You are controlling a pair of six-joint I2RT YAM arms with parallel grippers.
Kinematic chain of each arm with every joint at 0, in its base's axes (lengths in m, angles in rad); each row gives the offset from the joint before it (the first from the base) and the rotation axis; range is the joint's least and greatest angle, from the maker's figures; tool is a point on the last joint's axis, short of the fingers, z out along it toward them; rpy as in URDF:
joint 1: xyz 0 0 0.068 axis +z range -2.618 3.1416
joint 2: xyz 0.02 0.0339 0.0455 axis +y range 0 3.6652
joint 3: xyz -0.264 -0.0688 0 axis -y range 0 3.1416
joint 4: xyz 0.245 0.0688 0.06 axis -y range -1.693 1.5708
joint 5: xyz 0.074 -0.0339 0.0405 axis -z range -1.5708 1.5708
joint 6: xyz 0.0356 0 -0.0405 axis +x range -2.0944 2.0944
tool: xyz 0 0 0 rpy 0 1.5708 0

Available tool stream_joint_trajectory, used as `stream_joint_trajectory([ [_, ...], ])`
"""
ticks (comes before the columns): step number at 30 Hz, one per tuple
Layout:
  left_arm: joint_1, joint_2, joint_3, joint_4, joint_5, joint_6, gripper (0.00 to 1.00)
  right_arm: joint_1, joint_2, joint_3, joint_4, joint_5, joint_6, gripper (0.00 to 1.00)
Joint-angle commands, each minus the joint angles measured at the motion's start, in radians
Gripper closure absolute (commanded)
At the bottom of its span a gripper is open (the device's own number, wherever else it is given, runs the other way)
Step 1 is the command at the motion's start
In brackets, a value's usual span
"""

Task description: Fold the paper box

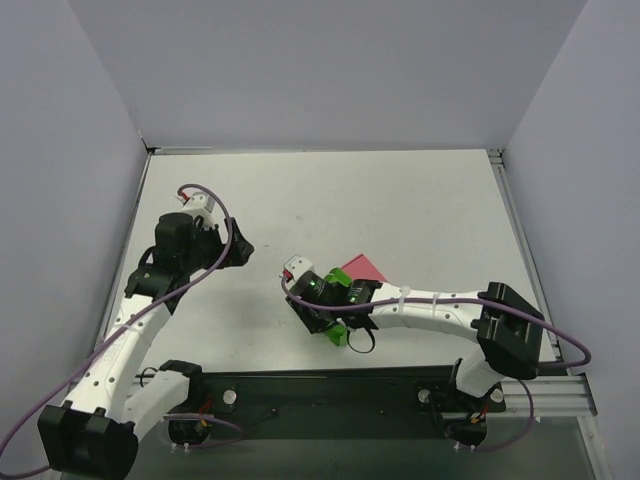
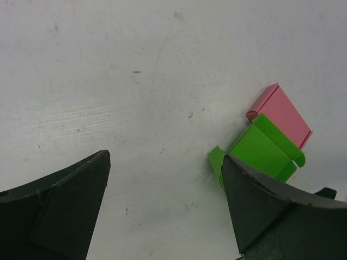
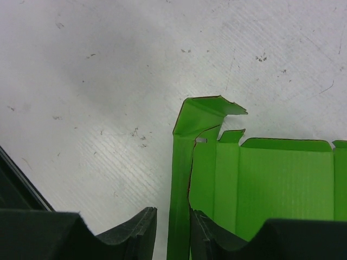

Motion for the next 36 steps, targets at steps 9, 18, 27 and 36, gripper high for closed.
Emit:
stream_joint_trajectory([
  [9, -0.059, -0.206, -0.207, -0.036, 0.129, -0.26, 0.07, 0.03, 0.023, 0.027, 0.004, 0.073, -0.039, 0.92],
  [18, -0.31, -0.244, -0.361, 0.204, 0.045, -0.601, 0.07, 0.111, 0.007, 0.039, 0.011, 0.343, -0.027, 1.0],
  [27, -0.436, -0.14, -0.42, 0.342, -0.007, -0.678, 0.06, 0.127, 0.026, 0.086, -0.016, 0.434, 0.036, 1.0],
  [36, -0.508, -0.046, -0.438, 0.511, -0.082, -0.724, 0.1, 0.148, 0.062, 0.125, -0.065, 0.47, 0.05, 1.0],
])
